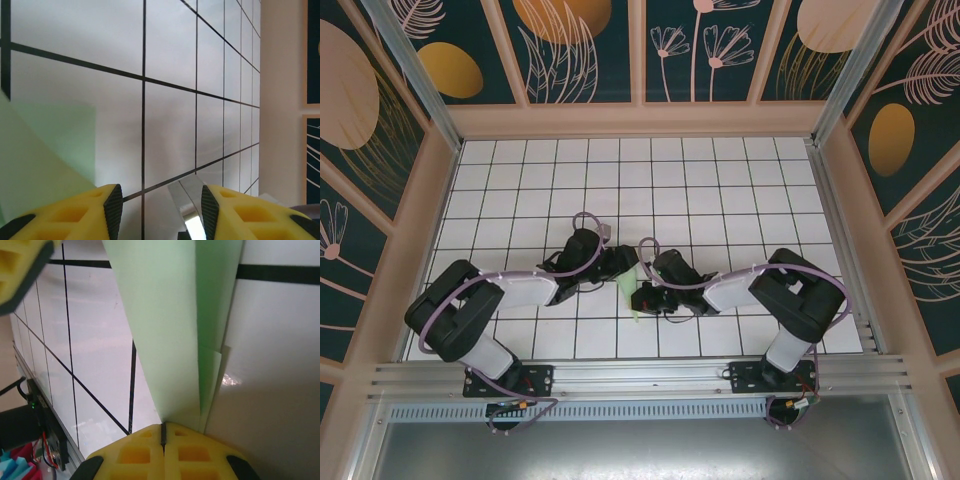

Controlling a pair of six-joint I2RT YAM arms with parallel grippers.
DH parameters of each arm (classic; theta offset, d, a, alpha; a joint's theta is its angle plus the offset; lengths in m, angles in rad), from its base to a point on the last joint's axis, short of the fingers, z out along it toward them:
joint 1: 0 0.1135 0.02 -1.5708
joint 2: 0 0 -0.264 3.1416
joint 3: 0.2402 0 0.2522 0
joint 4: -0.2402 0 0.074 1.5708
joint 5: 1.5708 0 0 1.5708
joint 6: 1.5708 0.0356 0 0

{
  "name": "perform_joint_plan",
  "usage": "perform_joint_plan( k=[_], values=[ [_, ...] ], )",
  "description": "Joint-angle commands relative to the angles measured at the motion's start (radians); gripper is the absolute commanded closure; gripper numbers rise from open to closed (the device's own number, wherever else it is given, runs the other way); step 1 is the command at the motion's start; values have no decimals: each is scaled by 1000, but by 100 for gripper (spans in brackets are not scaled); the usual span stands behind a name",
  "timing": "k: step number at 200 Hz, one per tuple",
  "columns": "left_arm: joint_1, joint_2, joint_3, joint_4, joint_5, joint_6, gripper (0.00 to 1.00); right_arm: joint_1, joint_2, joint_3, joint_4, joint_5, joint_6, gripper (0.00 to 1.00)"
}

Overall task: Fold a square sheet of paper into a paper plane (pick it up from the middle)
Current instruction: Fold the wing for the fifth time at the center of the table.

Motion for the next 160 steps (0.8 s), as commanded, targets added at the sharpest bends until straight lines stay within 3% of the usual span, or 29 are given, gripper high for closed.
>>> perform_joint_plan(
  k=[1,43,141,160],
  values=[
    [-2,-29,0,-30,-1,37,51,-9,40,-5,-185,-20,-103,95],
    [-2,10,-6,13,44,31,51,-22,51,16,-218,-26,-145,95],
    [10,137,-43,77,-13,-21,58,-27,52,-19,-180,-19,-108,95],
    [20,135,-42,18,-46,-7,60,-28,51,-26,-174,-13,-97,96]
  ],
)
